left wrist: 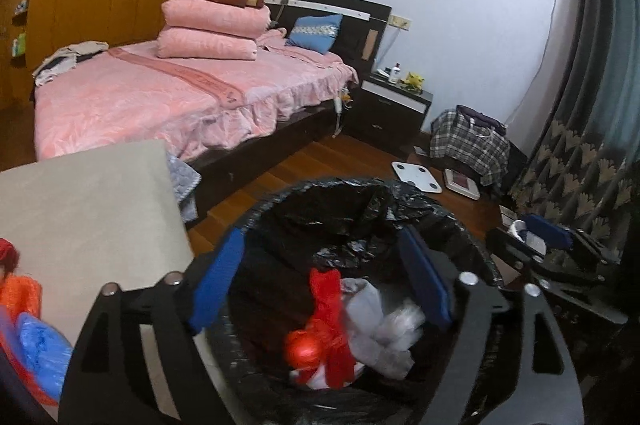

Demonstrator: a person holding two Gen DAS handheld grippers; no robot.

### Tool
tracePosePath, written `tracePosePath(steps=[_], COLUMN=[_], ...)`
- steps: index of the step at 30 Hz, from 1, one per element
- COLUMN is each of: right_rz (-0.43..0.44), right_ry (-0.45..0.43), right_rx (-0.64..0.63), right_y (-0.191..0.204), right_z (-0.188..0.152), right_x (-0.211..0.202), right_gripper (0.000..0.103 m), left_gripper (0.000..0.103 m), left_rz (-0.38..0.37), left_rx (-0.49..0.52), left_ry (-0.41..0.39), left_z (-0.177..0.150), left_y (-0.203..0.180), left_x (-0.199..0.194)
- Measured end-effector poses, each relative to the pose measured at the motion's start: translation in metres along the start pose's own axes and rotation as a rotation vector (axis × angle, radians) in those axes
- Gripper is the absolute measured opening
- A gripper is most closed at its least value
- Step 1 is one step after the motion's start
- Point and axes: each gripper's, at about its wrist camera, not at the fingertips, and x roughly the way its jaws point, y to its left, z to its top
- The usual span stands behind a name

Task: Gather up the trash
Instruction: 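Carry the white and red bags over the black bin and open both tools, then move both open tools back to the pile on the table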

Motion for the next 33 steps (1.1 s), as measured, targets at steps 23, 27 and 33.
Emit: tracePosePath(steps=[23, 27, 33], right_rz=[0.183, 0.238, 0.315], right_ry=[-0.022, -0.010, 0.006], right_rx=[-0.069, -0.097, -0.134], right_y=[0.102, 0.134, 0.179], right_z=[0.007, 0.005, -0.002], right_x=[-0.019, -0.017, -0.014], right_gripper=[0.098, 0.098, 0.098], left_gripper=[0.095, 0.095, 0.095], left_rz=[0.353, 0.415, 0.487], left_rx=[-0.067, -0.093, -0.133], left_ry=[-0.088, -0.089, -0.095], left_z=[-0.029, -0.037, -0.048], left_y=[0.120, 0.145, 0.178], left_x=[-0.142, -0.162, -0.184])
